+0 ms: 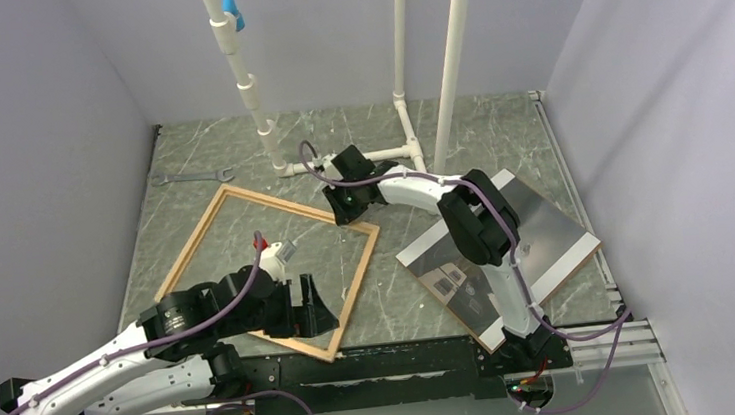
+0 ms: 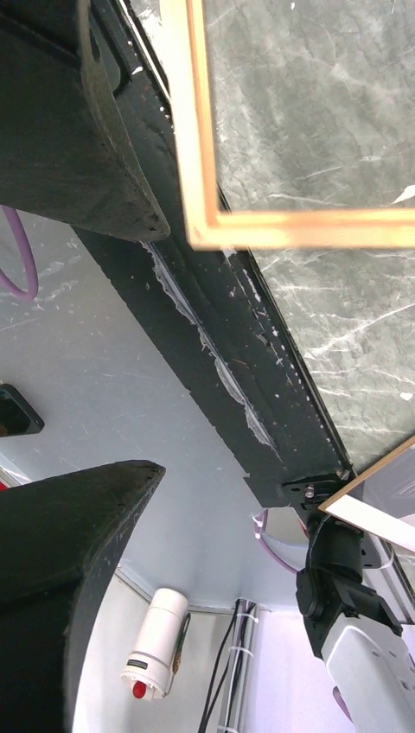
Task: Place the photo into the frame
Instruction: Adjust the photo frame at the center of the board.
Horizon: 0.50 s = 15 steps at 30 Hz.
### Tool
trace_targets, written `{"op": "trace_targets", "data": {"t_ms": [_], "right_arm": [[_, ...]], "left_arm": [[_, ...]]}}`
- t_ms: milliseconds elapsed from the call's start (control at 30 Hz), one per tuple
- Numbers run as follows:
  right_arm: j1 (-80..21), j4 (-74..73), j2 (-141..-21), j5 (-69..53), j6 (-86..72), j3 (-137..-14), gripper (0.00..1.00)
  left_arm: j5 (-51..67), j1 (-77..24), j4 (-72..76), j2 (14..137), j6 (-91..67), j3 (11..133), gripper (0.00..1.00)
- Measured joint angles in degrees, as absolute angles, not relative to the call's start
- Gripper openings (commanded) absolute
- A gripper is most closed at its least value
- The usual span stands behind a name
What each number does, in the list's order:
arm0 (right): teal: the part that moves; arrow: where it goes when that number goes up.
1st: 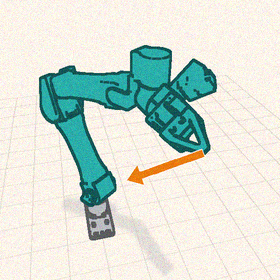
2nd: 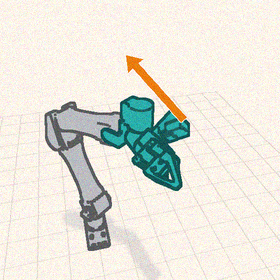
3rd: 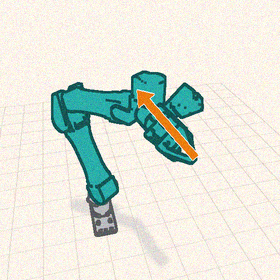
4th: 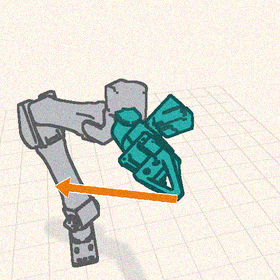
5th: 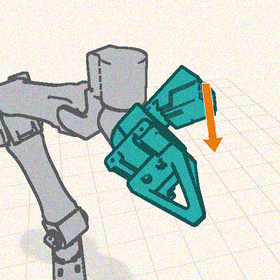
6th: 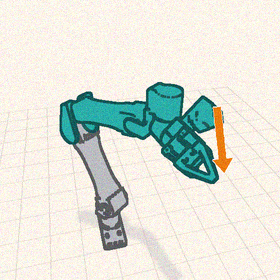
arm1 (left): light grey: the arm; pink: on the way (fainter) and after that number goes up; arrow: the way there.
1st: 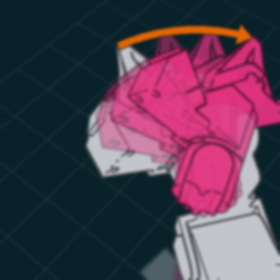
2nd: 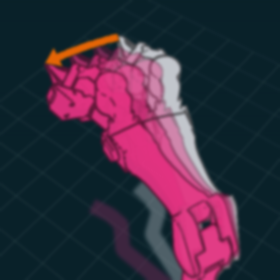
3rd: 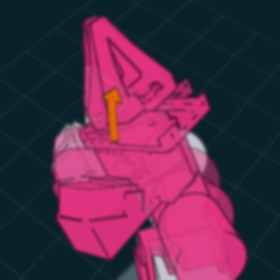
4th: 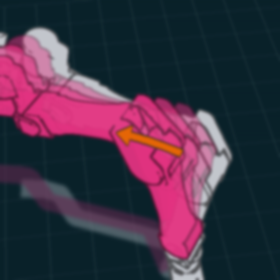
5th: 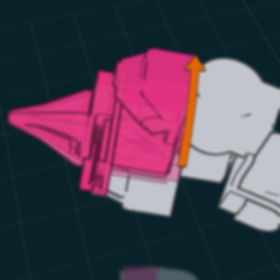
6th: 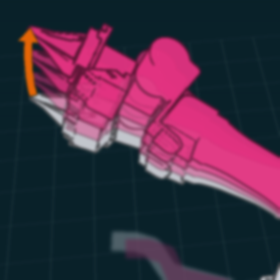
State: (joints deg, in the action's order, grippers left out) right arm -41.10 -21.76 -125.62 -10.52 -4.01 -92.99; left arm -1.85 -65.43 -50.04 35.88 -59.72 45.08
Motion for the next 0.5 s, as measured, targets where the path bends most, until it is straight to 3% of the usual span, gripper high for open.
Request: {"op": "trace_targets", "data": {"t_ms": [100,500], "right_arm": [[-41.2,-20.8,-122.6,-12.3,-3.0,-88.3,0.0],[-41.9,-20.6,-112.7,-10.3,-5.7,-75.3,0.0]], "left_arm": [[-1.9,-65.4,-50.3,35.4,-59.9,44.9,0.99],[-3.3,-65.4,-50.5,35.1,-60.9,44.9,0.99]]}}
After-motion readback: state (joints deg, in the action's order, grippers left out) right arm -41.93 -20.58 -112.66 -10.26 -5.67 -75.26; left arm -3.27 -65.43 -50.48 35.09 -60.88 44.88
